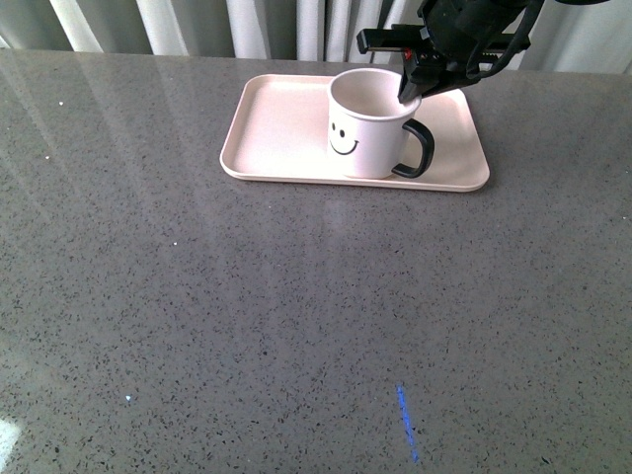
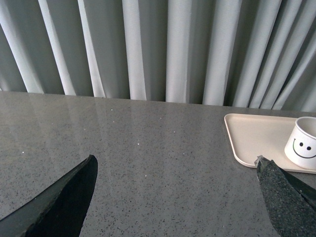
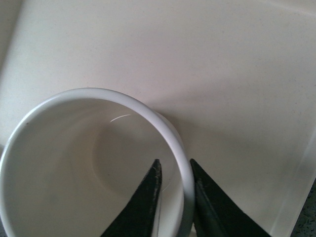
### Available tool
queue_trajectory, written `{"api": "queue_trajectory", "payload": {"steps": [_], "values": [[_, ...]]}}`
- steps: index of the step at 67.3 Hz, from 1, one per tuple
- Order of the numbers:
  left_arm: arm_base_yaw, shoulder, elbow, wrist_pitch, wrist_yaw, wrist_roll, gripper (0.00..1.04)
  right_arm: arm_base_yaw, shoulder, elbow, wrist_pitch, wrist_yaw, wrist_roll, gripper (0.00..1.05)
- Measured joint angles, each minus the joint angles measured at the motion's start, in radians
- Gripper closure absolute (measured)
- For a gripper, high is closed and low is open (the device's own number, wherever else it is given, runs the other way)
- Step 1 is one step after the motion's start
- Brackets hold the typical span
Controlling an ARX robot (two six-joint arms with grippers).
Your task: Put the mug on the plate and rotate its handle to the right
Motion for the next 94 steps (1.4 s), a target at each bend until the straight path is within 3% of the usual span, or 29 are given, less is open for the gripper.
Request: {"api": "queue_trajectory", "payload": {"steps": [21, 38, 52, 83, 94], "values": [[0.0, 0.0, 0.0, 0.0, 0.0, 0.0, 0.09, -0.019, 0.0, 0.069, -0.066, -0.029, -0.048, 1.03], [0.0, 0.0, 0.0, 0.0, 0.0, 0.0, 0.09, -0.112, 0.022, 0.308, -0.239, -0.177, -0.42, 1.03], [0.0, 0.0, 0.0, 0.0, 0.0, 0.0, 0.09, -0.142, 0.135, 0.494, -0.378, -0.252, -0.616, 1.03], [0.0, 0.0, 0.0, 0.0, 0.0, 0.0, 0.09, -0.117, 0.397, 0.875, -0.622, -0.332, -0.764, 1.03], [0.0, 0.0, 0.0, 0.0, 0.0, 0.0, 0.09, -0.114, 0.414, 0.887, -0.629, -0.333, -0.791, 1.03]]}}
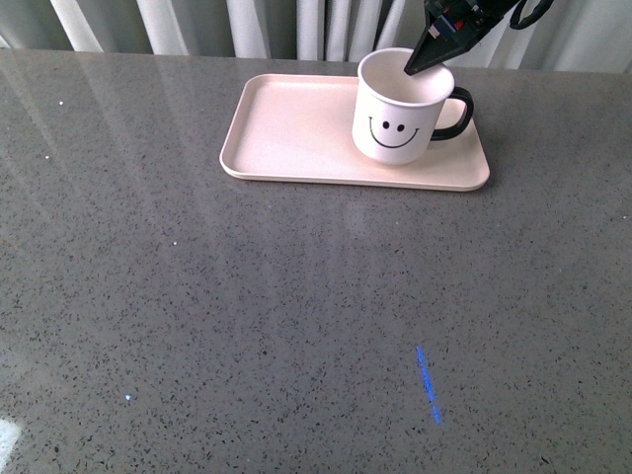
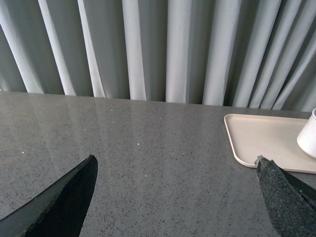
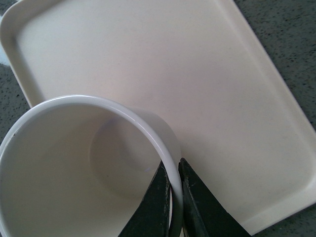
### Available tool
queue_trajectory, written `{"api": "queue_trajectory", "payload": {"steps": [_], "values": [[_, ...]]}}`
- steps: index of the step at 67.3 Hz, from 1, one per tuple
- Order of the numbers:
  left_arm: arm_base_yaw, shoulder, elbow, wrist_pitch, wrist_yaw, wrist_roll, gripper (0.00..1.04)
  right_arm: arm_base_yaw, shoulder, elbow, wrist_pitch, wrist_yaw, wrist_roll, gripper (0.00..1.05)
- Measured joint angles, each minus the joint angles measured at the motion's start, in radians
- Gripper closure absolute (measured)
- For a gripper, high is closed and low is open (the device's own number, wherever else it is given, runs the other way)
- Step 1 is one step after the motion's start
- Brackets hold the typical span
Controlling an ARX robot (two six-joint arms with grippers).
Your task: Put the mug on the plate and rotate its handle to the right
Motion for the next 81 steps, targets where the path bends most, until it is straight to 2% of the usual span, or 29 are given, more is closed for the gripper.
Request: {"api": "queue_trajectory", "payload": {"steps": [26, 81], "values": [[0.0, 0.0, 0.0, 0.0, 0.0, 0.0, 0.09, 0.024, 0.025, 0.067, -0.043, -0.025, -0.035, 1.03], [0.0, 0.0, 0.0, 0.0, 0.0, 0.0, 0.09, 0.047, 0.061, 0.067, -0.042, -0.001, -0.058, 1.03]]}}
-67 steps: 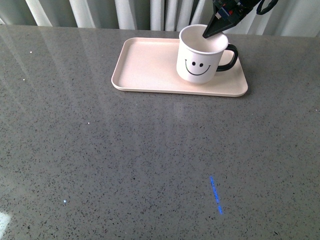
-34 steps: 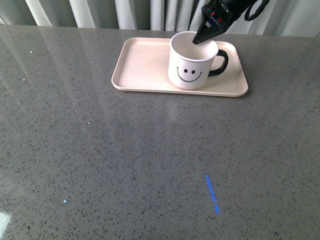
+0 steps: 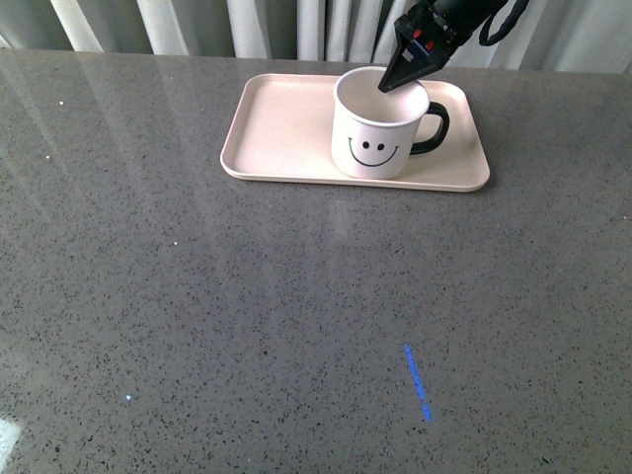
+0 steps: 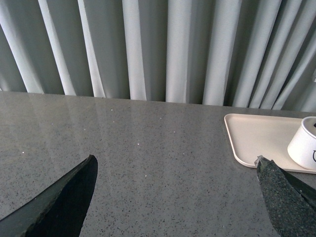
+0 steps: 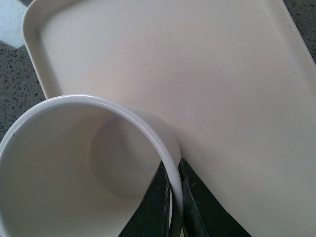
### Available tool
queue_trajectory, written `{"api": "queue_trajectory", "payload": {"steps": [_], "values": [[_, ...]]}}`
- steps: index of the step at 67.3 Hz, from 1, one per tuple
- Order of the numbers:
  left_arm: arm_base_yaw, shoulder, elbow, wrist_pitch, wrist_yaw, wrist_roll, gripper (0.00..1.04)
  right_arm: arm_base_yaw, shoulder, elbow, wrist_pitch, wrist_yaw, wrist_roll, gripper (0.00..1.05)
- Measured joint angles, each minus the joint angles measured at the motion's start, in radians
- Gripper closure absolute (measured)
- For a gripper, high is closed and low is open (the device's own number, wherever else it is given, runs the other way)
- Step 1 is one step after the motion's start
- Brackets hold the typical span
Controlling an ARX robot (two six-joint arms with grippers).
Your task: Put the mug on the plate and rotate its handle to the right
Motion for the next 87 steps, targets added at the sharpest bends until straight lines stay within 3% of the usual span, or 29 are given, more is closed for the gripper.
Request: {"api": "queue_trajectory", "payload": {"steps": [8, 16, 36, 42, 47, 49, 53, 69, 77, 87], "values": [[0.0, 0.0, 0.0, 0.0, 0.0, 0.0, 0.09, 0.0, 0.0, 0.0, 0.0, 0.003, -0.005, 1.01], [0.0, 0.0, 0.0, 0.0, 0.0, 0.0, 0.09, 0.002, 0.006, 0.0, 0.006, 0.007, -0.018, 0.7], [0.0, 0.0, 0.0, 0.0, 0.0, 0.0, 0.09, 0.011, 0.007, 0.0, 0.029, -0.006, -0.023, 0.25], [0.0, 0.0, 0.0, 0.0, 0.0, 0.0, 0.09, 0.013, 0.007, 0.0, 0.033, -0.01, -0.023, 0.17], [0.0, 0.0, 0.0, 0.0, 0.0, 0.0, 0.09, 0.014, 0.003, 0.0, 0.039, -0.032, -0.023, 0.02], [0.0, 0.0, 0.0, 0.0, 0.0, 0.0, 0.09, 0.015, -0.001, 0.0, 0.039, -0.04, -0.023, 0.02], [0.0, 0.0, 0.0, 0.0, 0.0, 0.0, 0.09, 0.014, -0.043, -0.048, 0.076, -0.061, -0.034, 0.11], [0.0, 0.0, 0.0, 0.0, 0.0, 0.0, 0.09, 0.005, -0.408, -0.528, 0.372, -0.108, -0.07, 0.09], [0.0, 0.0, 0.0, 0.0, 0.0, 0.0, 0.09, -0.006, -0.568, -0.74, 0.543, -0.188, -0.024, 0.09], [0.0, 0.0, 0.0, 0.0, 0.0, 0.0, 0.09, -0.014, -0.719, -1.032, 0.821, -0.204, 0.08, 0.09]]}}
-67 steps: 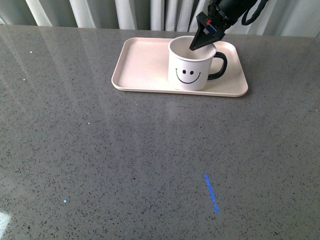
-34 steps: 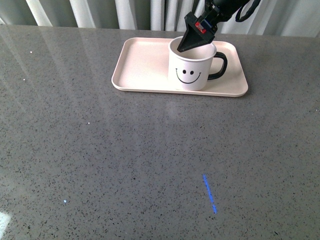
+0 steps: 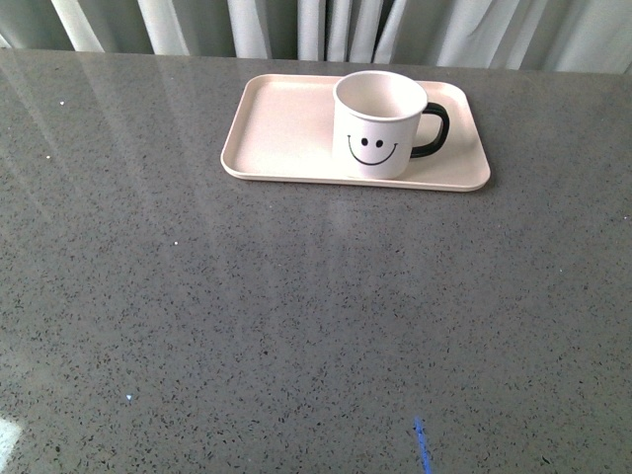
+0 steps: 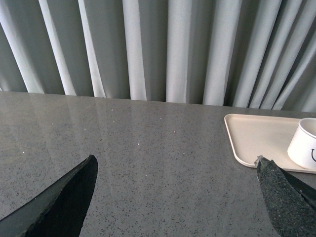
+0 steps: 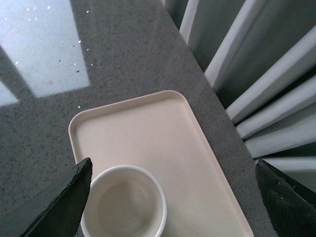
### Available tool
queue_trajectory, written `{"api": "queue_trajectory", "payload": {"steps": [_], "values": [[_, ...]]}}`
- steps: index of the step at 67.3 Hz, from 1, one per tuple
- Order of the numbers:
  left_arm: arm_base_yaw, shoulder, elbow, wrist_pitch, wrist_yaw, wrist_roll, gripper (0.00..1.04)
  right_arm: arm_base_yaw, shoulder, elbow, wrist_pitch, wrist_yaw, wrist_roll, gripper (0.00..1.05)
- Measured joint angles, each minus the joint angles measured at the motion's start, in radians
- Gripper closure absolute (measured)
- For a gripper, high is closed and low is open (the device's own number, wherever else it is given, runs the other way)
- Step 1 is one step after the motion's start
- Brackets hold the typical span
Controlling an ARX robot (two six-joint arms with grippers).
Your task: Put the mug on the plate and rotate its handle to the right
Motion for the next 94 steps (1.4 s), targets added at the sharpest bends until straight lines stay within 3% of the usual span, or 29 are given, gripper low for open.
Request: {"api": "queue_trajectory", "payload": {"steps": [4, 11, 15, 20, 24, 38, 45, 62, 94], "values": [[0.0, 0.0, 0.0, 0.0, 0.0, 0.0, 0.09, 0.0, -0.033, -0.08, 0.081, 0.003, 0.033, 0.09], [0.0, 0.0, 0.0, 0.0, 0.0, 0.0, 0.09, 0.024, -0.149, -0.4, 0.645, 0.475, 0.353, 0.27], [0.0, 0.0, 0.0, 0.0, 0.0, 0.0, 0.09, 0.024, -0.218, -0.581, 0.895, 0.629, 0.513, 0.38], [0.0, 0.0, 0.0, 0.0, 0.0, 0.0, 0.09, 0.014, -0.323, -0.803, 1.133, 0.679, 0.644, 0.54], [0.0, 0.0, 0.0, 0.0, 0.0, 0.0, 0.09, 0.006, -0.408, -0.951, 1.233, 0.678, 0.701, 0.68], [0.0, 0.0, 0.0, 0.0, 0.0, 0.0, 0.09, -0.008, -0.558, -1.252, 1.336, 0.663, 0.739, 1.03], [0.0, 0.0, 0.0, 0.0, 0.0, 0.0, 0.09, -0.031, -0.64, -1.363, 1.365, 0.615, 0.743, 1.03], [0.0, 0.0, 0.0, 0.0, 0.0, 0.0, 0.09, -0.058, -0.82, -1.568, 1.383, 0.615, 0.745, 1.03], [0.0, 0.0, 0.0, 0.0, 0.0, 0.0, 0.09, -0.058, -1.085, -1.79, 1.333, 0.615, 0.745, 1.03]]}}
